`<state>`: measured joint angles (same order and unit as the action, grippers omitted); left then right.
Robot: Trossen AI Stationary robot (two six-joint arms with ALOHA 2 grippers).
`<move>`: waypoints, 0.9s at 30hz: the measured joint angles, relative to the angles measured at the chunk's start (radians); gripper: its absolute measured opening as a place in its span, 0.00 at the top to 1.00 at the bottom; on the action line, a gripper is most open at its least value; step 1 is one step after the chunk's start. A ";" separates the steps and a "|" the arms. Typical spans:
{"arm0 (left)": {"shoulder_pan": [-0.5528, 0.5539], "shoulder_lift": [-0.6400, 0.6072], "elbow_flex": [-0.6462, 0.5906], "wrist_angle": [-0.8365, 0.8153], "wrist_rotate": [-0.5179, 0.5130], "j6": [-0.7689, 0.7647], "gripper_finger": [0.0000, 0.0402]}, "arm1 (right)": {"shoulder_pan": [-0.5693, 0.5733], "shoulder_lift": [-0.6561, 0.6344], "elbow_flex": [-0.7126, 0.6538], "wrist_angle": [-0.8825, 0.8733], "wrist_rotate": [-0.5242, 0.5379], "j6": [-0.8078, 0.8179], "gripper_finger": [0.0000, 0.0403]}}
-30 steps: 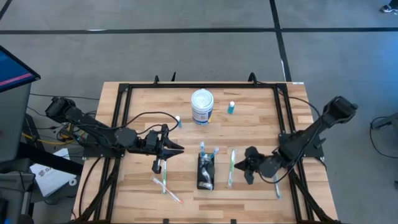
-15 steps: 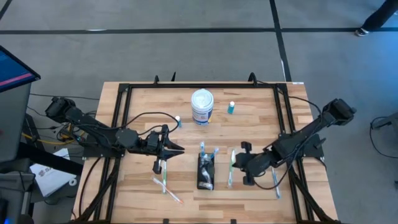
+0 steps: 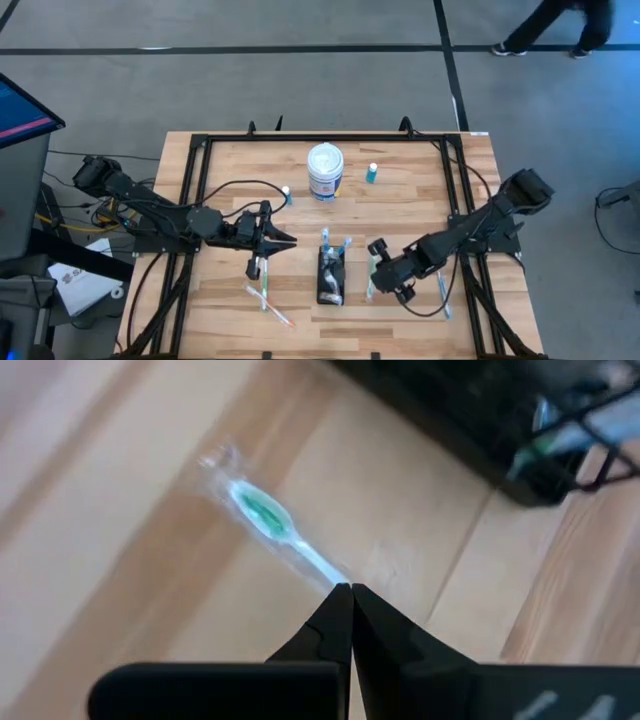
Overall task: Pick & Place toothbrushing station
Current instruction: Put the right green toothbrush into the black mesh organizer
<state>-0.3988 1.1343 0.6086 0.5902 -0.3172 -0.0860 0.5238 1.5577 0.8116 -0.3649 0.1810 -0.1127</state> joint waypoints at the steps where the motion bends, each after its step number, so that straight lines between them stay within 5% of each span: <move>1: 0.000 0.000 0.000 0.000 0.000 0.001 0.89 | -0.004 0.009 0.000 0.000 0.000 0.000 1.00; 11: 0.001 0.000 0.000 -0.010 0.000 0.003 0.89 | -0.027 0.046 0.089 -0.143 0.003 -0.009 0.98; 27: 0.005 0.000 0.000 -0.037 0.000 0.000 0.89 | -0.042 0.087 0.134 -0.186 0.001 -0.177 0.64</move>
<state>-0.3935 1.1343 0.6086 0.5527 -0.3172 -0.0856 0.4820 1.6446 0.9451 -0.5513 0.1825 -0.2896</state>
